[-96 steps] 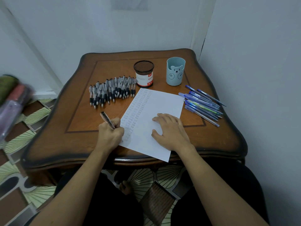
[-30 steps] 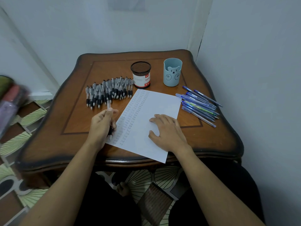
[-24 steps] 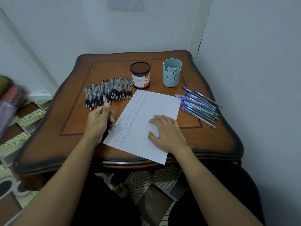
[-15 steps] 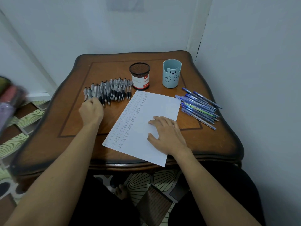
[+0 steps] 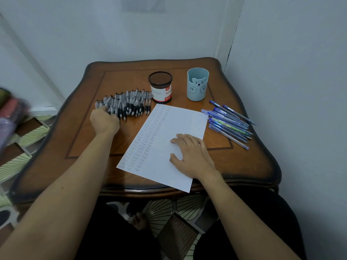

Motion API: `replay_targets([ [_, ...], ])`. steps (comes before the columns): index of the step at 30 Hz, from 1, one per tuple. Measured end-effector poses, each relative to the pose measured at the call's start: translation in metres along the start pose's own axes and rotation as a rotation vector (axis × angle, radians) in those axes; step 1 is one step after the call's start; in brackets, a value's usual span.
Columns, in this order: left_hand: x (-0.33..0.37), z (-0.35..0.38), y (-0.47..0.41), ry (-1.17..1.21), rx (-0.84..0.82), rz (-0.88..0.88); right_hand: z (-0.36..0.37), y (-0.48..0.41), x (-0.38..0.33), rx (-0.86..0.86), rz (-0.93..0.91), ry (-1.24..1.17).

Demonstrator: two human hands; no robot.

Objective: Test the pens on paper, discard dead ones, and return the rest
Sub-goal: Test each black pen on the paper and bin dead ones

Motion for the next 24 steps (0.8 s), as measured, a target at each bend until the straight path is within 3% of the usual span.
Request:
replay_targets([
  [10, 0.013, -0.006, 0.036, -0.036, 0.008, 0.302, -0.006, 0.000, 0.000, -0.035, 0.048, -0.105],
  [16, 0.037, 0.025, 0.077, -0.138, -0.230, 0.663, -0.012, -0.007, 0.007, 0.027, 0.129, -0.295],
  [20, 0.048, 0.048, 0.090, -0.172, -0.317, 0.761, -0.021, -0.015, 0.007, 0.146, 0.152, -0.308],
  [24, 0.054, 0.066, 0.098, -0.294, -0.367, 0.782, -0.022, -0.025, 0.009, 0.135, 0.147, -0.142],
])
Point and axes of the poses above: each hand's wrist, its own y-axis away from the middle knuckle, its own z-axis out of the palm, x = y × z, the point moved 5 cm from there along -y, towards the middle knuckle, and after that the axes turned 11 degrees about -y, right-handed, at the moved point
